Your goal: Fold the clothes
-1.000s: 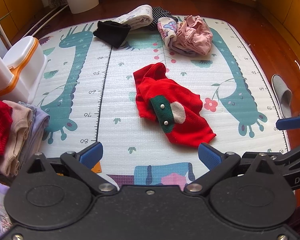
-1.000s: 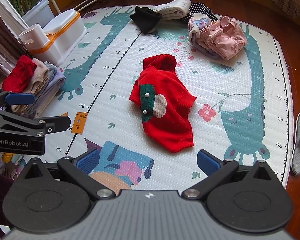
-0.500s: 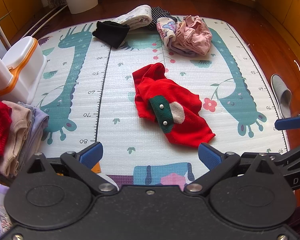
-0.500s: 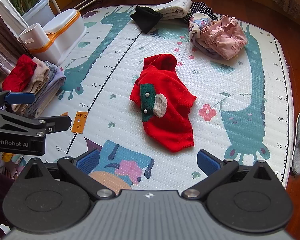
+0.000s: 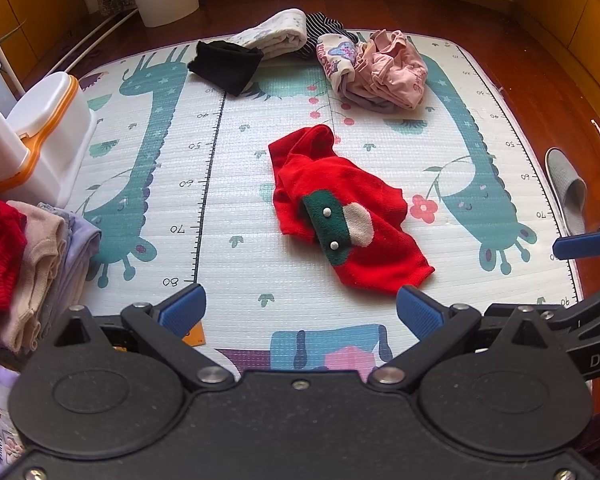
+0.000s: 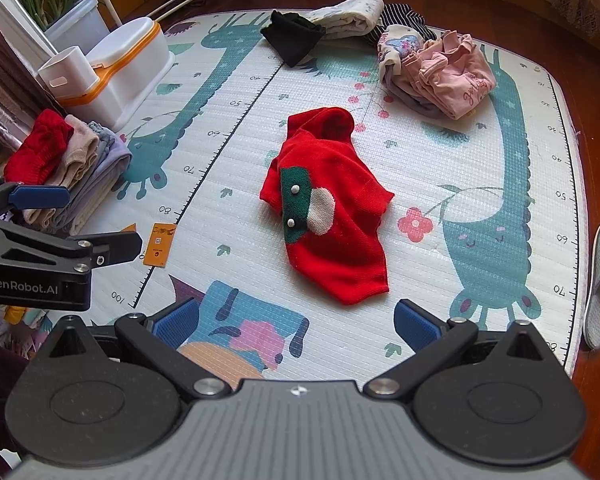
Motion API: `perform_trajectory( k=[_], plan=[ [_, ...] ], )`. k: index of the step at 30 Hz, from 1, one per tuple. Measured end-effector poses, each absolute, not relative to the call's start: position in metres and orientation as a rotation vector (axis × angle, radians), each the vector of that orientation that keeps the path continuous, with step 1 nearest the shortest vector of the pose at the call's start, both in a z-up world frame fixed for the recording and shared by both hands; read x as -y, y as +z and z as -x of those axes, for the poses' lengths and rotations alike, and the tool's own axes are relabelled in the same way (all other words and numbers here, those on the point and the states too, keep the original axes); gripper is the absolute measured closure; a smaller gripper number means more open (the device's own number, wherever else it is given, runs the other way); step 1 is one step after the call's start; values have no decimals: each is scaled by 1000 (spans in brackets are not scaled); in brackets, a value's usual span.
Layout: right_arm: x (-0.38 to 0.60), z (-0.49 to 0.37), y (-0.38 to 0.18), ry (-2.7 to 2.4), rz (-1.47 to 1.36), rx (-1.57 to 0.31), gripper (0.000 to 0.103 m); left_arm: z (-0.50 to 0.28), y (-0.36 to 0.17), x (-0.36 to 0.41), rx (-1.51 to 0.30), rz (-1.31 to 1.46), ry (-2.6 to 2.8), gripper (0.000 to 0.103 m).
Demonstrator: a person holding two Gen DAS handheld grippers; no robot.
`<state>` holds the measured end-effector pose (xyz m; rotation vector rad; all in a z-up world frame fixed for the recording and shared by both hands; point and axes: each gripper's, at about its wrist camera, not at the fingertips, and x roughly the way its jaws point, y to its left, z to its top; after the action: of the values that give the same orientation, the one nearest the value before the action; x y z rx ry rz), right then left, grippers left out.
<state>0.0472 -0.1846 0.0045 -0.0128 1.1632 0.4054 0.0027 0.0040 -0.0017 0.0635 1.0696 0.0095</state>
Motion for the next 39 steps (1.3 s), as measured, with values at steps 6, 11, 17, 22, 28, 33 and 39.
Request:
perform_trajectory(
  k=[6, 11, 17, 22, 28, 33, 39],
  plan=[
    [185, -55, 1, 413, 12, -1167, 0, -17, -5, -3, -1098, -66, -51, 0],
    [190, -67, -6, 428, 4, -1174, 0, -33, -13, -4, -1129, -112, -117, 0],
    [198, -94, -18, 434, -7, -1205, 0, -59, -38, -5, -1183, -189, -217, 0],
    [200, -111, -34, 449, -18, -1235, 0, -79, -67, -8, -1207, -249, -315, 0],
    [196, -139, -71, 477, 38, -1261, 0, -101, -101, -23, -1141, -275, -377, 0],
    [198, -159, -105, 506, 62, -1290, 5, -122, -126, -35, -1139, -265, -405, 0],
    [201, -182, -149, 500, 60, -1313, 14, -139, -151, -51, -1188, -175, -424, 0]
  ],
)
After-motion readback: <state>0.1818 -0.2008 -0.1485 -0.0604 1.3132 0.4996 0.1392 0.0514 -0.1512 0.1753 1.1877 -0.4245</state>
